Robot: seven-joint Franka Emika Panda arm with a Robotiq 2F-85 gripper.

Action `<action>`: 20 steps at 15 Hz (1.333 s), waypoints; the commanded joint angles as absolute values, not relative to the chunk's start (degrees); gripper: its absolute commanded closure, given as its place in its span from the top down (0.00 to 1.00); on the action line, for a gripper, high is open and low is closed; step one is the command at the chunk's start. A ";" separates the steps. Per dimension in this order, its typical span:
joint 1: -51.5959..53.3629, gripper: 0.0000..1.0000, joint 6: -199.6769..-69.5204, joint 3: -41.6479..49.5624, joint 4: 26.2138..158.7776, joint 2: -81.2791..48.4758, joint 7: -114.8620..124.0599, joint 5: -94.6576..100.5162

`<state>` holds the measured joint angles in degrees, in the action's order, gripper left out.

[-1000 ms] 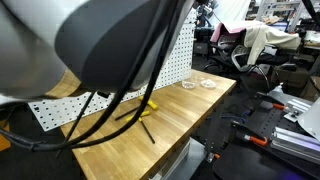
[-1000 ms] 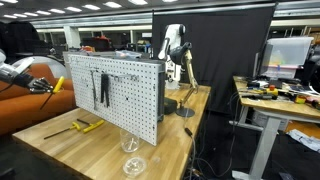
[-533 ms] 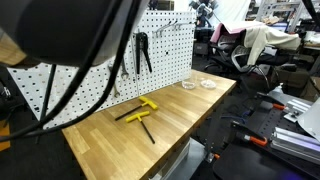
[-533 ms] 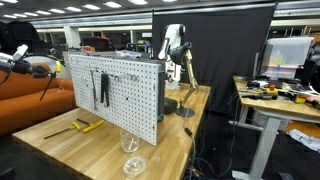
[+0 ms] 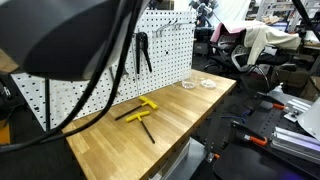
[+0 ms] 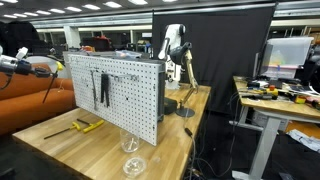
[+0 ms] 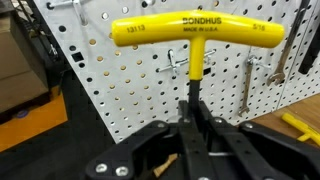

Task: Hang the objects on the slat wall

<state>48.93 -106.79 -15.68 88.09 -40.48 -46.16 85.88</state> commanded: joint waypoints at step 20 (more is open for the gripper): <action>49.11 0.03 -113.77 -9.00 78.34 -45.67 -62.89 114.54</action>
